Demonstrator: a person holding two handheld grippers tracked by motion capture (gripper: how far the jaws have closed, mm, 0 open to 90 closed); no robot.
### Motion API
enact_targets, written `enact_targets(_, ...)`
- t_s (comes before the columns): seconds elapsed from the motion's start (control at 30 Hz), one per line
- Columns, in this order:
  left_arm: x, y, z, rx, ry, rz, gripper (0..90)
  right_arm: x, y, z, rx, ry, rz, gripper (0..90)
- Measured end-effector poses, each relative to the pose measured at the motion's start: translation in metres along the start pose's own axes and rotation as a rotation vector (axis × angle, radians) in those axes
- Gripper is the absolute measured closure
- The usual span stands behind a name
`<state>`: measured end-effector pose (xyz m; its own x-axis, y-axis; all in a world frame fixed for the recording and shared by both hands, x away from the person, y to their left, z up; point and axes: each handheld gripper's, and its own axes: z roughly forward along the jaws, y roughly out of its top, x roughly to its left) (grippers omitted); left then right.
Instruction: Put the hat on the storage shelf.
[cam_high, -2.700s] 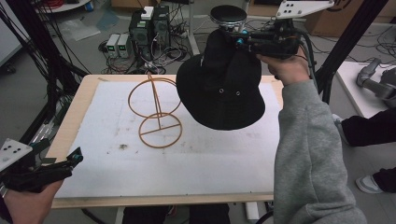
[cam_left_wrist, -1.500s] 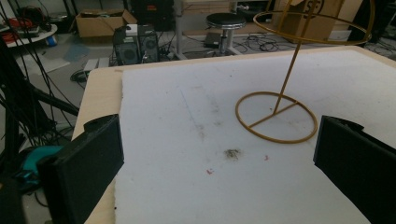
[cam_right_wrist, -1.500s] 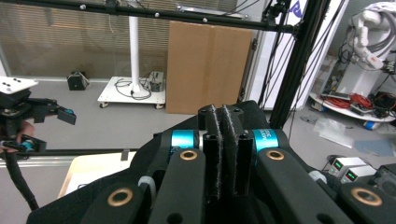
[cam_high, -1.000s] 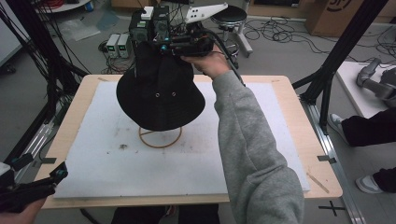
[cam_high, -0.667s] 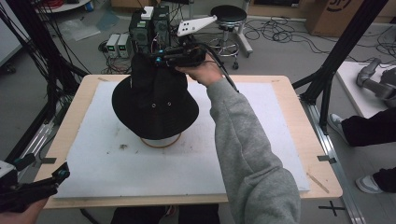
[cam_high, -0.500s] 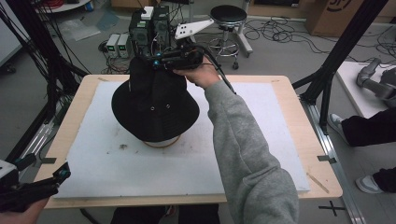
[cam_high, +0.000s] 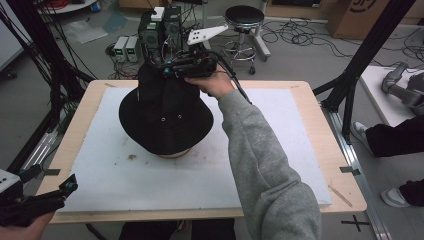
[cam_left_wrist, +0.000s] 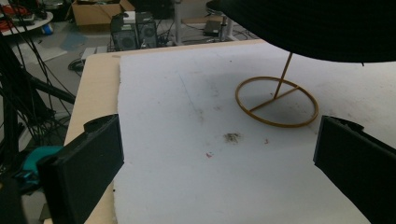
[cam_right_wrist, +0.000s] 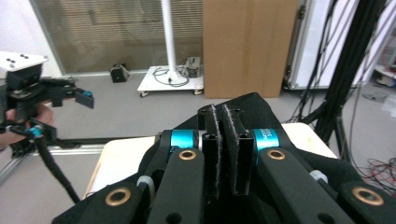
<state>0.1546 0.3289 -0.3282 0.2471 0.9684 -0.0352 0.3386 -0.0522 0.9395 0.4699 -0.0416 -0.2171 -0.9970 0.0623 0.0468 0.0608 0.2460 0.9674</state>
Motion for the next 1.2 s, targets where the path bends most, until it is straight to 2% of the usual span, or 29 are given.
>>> enact_targets(0.07,0.0,0.0,0.0,0.004,-0.001,0.002,2.0,0.003,0.001,0.003,0.01,0.006,-0.01,86.4)
enact_targets(0.27,-0.001,0.001,-0.002,-0.001,-0.002,0.004,2.0,0.004,0.001,0.004,0.016,-0.018,-0.007,82.7)
enact_targets(0.5,-0.001,0.0,0.0,0.001,-0.007,0.004,2.0,0.007,0.001,0.004,0.053,-0.05,0.002,58.1)
enact_targets(0.6,-0.002,0.001,0.0,0.003,-0.009,0.008,2.0,0.006,0.001,0.002,0.049,-0.078,-0.002,50.7)
enact_targets(0.73,-0.002,0.001,0.0,-0.003,-0.01,0.005,2.0,0.003,0.001,-0.006,0.04,-0.111,0.028,32.9)
enact_targets(0.83,-0.002,0.001,0.001,-0.003,-0.009,0.003,2.0,0.001,0.0,-0.012,0.035,-0.155,0.048,20.4)
enact_targets(0.9,-0.002,0.001,0.001,-0.001,-0.009,0.006,2.0,0.0,-0.001,-0.017,0.041,-0.206,0.052,11.7)
enact_targets(0.97,-0.001,0.002,0.001,-0.002,-0.009,0.008,2.0,-0.001,-0.002,-0.022,0.046,-0.24,0.069,11.2)
enact_targets(1.03,-0.001,0.002,0.002,-0.002,-0.011,0.01,2.0,-0.001,-0.003,-0.027,0.055,-0.315,0.082,10.1)
enact_targets(1.07,-0.001,0.002,0.002,-0.004,-0.011,0.005,2.0,-0.001,-0.004,-0.03,0.06,-0.343,0.089,5.8)
enact_targets(1.1,0.0,0.002,0.003,0.002,-0.011,0.012,2.0,-0.002,-0.004,-0.033,0.067,-0.356,0.096,1.1)
enact_targets(1.2,0.0,0.001,0.005,0.005,-0.014,0.01,2.0,-0.001,-0.006,-0.043,0.08,-0.401,0.098,1.0)
